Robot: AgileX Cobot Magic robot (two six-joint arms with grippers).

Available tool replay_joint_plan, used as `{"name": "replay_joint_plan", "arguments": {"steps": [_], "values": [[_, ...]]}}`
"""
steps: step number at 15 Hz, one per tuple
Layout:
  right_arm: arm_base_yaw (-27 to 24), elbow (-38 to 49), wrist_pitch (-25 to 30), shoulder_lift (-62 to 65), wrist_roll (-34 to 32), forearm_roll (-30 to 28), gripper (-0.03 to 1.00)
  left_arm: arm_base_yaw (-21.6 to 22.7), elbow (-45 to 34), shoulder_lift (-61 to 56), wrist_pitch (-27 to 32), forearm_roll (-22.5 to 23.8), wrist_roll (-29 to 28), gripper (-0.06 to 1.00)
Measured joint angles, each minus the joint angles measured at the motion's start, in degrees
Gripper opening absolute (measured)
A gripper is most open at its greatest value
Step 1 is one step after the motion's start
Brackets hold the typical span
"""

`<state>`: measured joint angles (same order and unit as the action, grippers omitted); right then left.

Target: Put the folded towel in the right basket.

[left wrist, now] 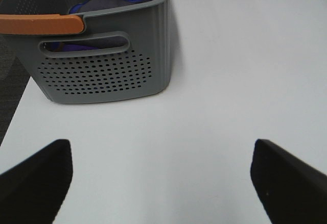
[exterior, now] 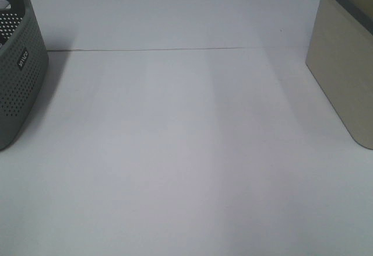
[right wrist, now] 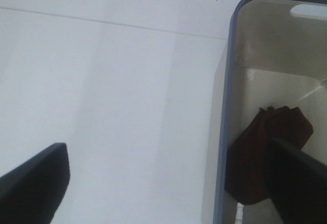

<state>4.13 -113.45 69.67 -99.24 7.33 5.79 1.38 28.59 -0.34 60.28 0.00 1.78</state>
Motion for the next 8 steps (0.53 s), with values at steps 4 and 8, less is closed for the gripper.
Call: {"name": "replay_joint_plan", "arguments": {"steps": [4,8], "values": [[1.32,17.93,-0.06,10.83,-1.03,-0.23,0.98,0.0,0.0,0.0,0.0,0.0,0.0,0.88],[1.32,39.82,0.0,25.95,-1.89,-1.15,0.98,0.0,0.0,0.0,0.0,0.0,0.0,0.88]]}}
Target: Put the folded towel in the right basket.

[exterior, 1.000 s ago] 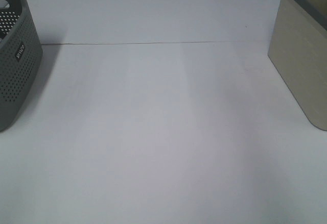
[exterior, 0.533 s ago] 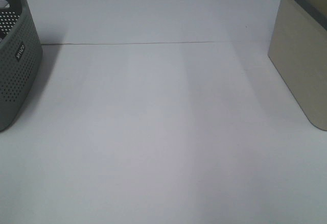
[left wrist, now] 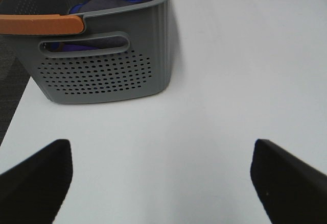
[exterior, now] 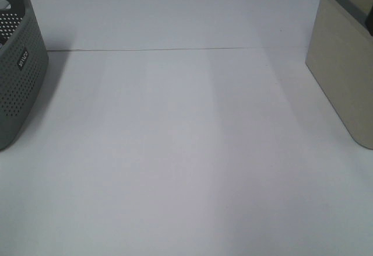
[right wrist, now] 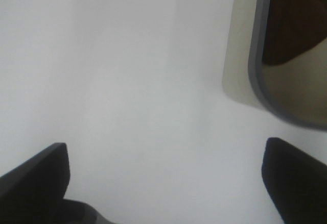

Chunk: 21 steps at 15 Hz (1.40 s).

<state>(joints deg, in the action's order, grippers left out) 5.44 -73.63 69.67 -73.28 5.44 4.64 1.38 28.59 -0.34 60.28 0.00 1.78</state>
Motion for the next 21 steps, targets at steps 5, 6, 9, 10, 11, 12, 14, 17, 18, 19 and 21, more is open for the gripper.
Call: {"name": "replay_joint_plan", "arguments": {"steps": [5,6,9,10,11,12,14,17,18,19,21], "values": [[0.0,19.19,0.0,17.19,-0.74,-1.38,0.98,0.0,0.0,0.0,0.0,0.0,0.0,0.88],[0.0,22.8,0.0,21.37,-1.03,-1.38,0.98,0.0,0.0,0.0,0.0,0.0,0.0,0.88],[0.0,31.91,0.11,35.01,-1.03,-1.55,0.98,0.0,0.0,0.0,0.0,0.0,0.0,0.88],[0.0,34.43,0.11,39.3,-1.03,-1.66,0.98,0.0,0.0,0.0,0.0,0.0,0.0,0.88],[0.0,36.61,0.17,43.72,-1.03,-1.78,0.98,0.0,0.0,0.0,0.0,0.0,0.0,0.88],[0.0,38.56,0.23,48.59,-1.03,-1.78,0.98,0.0,0.0,0.0,0.0,0.0,0.0,0.88],[0.0,43.03,-2.01,59.64,0.4,-1.95,0.98,0.0,0.0,0.0,0.0,0.0,0.0,0.88],[0.0,46.75,-5.84,71.16,0.8,-1.95,0.98,0.0,0.0,0.0,0.0,0.0,0.0,0.88],[0.0,47.27,-5.96,72.94,0.8,-2.41,0.98,0.0,0.0,0.0,0.0,0.0,0.0,0.88],[0.0,47.33,-6.02,73.4,0.8,-2.75,0.98,0.0,0.0,0.0,0.0,0.0,0.0,0.88],[0.0,47.38,-6.02,73.51,0.8,-2.81,0.98,0.0,0.0,0.0,0.0,0.0,0.0,0.88]]}}
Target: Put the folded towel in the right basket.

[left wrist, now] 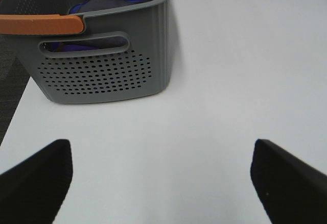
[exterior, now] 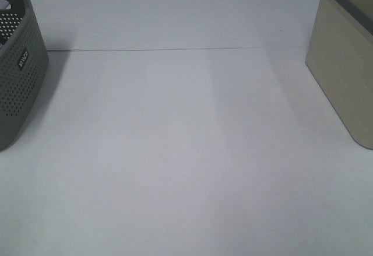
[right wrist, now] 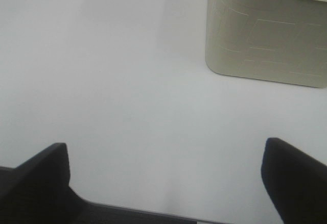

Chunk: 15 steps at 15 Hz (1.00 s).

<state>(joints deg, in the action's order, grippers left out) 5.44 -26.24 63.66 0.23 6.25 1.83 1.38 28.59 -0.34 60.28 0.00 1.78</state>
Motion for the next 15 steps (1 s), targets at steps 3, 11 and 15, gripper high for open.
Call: {"name": "replay_joint_plan", "arguments": {"steps": [3,11,15], "values": [[0.0,0.0,0.0,0.0,0.0,0.0,0.98,0.0,0.0,0.0,0.0,0.0,0.0,0.88],[0.0,0.0,0.0,0.0,0.0,0.0,0.98,0.0,0.0,0.0,0.0,0.0,0.0,0.88],[-2.41,0.0,0.0,0.0,0.0,0.17,0.98,0.0,0.0,0.0,0.0,0.0,0.0,0.88]]}}
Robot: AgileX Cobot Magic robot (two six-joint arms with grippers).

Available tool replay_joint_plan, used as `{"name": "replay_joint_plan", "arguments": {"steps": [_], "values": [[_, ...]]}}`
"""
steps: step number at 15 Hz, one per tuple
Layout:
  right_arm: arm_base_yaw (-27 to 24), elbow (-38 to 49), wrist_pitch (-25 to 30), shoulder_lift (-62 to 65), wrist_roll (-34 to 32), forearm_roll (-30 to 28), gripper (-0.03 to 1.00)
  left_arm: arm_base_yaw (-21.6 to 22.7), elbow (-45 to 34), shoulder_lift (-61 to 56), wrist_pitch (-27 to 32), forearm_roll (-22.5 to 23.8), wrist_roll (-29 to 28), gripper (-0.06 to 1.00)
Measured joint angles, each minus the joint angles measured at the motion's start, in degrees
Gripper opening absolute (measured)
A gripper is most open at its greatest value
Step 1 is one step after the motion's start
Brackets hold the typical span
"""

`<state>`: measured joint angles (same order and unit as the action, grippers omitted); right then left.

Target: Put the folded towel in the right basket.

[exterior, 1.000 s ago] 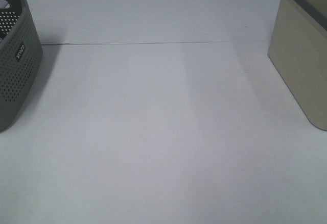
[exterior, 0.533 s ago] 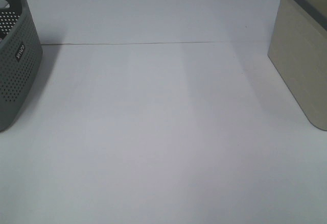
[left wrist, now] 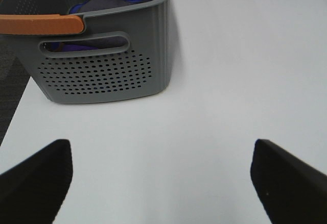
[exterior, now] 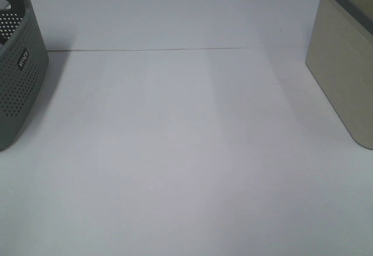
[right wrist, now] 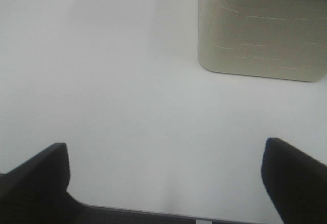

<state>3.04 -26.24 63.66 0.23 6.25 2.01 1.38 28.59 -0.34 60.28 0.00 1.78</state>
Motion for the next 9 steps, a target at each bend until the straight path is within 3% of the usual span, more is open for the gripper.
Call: {"name": "replay_joint_plan", "arguments": {"steps": [9], "values": [[-0.23,0.0,0.0,0.0,0.0,0.52,0.98,0.0,0.0,0.0,0.0,0.0,0.0,0.88]]}}
